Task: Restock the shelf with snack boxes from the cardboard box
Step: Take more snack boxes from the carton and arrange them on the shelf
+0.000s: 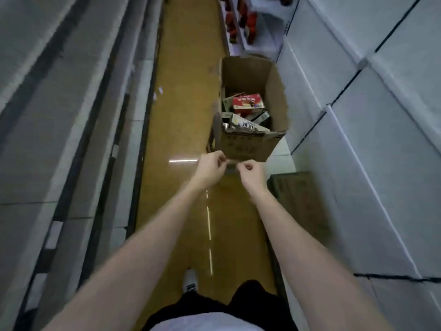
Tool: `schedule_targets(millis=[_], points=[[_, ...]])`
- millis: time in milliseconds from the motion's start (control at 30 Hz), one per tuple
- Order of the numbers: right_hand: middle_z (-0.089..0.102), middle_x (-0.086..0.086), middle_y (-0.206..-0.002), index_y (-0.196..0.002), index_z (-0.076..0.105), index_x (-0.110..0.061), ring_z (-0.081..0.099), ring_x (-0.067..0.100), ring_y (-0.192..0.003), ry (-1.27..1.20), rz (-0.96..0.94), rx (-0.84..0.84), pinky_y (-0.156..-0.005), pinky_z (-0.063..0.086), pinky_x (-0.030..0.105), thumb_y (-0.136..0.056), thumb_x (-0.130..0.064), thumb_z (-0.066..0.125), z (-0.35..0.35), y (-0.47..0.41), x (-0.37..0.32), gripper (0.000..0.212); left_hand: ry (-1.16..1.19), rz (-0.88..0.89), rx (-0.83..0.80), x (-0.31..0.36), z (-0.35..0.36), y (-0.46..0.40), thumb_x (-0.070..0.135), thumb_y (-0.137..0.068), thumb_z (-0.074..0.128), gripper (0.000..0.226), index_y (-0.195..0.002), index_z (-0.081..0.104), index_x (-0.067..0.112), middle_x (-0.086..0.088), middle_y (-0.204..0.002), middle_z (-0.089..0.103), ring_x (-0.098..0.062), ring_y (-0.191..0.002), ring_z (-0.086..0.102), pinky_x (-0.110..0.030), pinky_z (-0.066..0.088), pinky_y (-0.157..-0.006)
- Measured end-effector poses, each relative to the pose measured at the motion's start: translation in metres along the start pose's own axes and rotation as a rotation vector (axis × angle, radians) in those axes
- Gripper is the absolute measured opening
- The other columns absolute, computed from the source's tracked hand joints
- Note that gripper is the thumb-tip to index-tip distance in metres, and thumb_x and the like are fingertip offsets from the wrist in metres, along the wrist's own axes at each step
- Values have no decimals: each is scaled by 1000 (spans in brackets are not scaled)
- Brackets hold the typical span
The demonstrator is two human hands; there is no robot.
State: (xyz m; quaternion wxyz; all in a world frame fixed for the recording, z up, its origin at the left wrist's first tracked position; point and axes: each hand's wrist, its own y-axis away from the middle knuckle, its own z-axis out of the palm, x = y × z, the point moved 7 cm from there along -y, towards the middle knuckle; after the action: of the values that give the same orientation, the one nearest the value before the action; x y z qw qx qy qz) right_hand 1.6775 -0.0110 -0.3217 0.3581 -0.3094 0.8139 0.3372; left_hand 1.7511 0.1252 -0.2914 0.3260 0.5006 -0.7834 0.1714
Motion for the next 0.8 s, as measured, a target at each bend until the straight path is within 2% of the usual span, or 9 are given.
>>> schedule_targets(millis=[100, 167, 300, 467, 567, 700, 800], points=[[65, -6, -92, -101, 69, -16, 61, 18, -94, -8, 2, 28, -79, 49, 29, -97, -25, 59, -14, -30, -1, 14, 32, -10, -37, 7, 15, -41, 13, -94, 59, 14, -101, 69, 7, -10, -96, 72, -23, -87, 66, -33, 53, -81], [68, -2, -100, -102, 68, -17, 62, 18, -97, 52, -33, 46, -81, 48, 28, -96, -23, 60, -23, -58, -5, 11, 26, -10, -51, 11, 30, -72, 18, -94, 59, 14, -102, 69, 13, -5, -98, 72, -21, -90, 67, -37, 56, -84], [64, -1, -115, -115, 65, -19, 58, 15, -108, 230, -160, 32, -83, 42, 23, -96, -19, 61, -31, -121, -12, 19, 15, 7, -63, 24, 58, -132, 21, -95, 59, 13, -104, 68, 22, 4, -100, 70, -12, -92, 65, -35, 57, -84], [59, -3, -120, -116, 62, -21, 55, 12, -112, 215, -206, 6, -95, 44, 25, -96, -19, 61, -52, -198, -20, 20, 10, -57, -46, 36, 77, -198, 16, -94, 60, 12, -103, 69, 18, 3, -99, 70, -12, -92, 65, -31, 56, -83], [58, -2, -120, -115, 60, -20, 54, 14, -114, 197, -210, 2, -93, 42, 23, -96, -19, 60, -66, -248, -27, 19, 1, -115, -34, 38, 80, -241, 16, -93, 62, 9, -99, 67, 20, 4, -97, 69, -13, -89, 66, -27, 53, -78], [57, 1, -123, -119, 59, -18, 55, 17, -115, 185, -156, -45, -94, 45, 26, -97, -18, 60, -71, -308, -29, 23, 1, -165, 9, 38, 83, -292, 13, -93, 62, 15, -107, 69, 13, -1, -102, 70, -15, -91, 64, -26, 49, -81], [57, 4, -124, -124, 57, -16, 55, 19, -115, 200, -124, -74, -95, 45, 27, -97, -18, 59, -67, -347, -32, 27, -4, -177, -18, 38, 95, -332, 16, -94, 62, 14, -107, 67, 13, 0, -102, 70, -12, -88, 63, -23, 48, -75]])
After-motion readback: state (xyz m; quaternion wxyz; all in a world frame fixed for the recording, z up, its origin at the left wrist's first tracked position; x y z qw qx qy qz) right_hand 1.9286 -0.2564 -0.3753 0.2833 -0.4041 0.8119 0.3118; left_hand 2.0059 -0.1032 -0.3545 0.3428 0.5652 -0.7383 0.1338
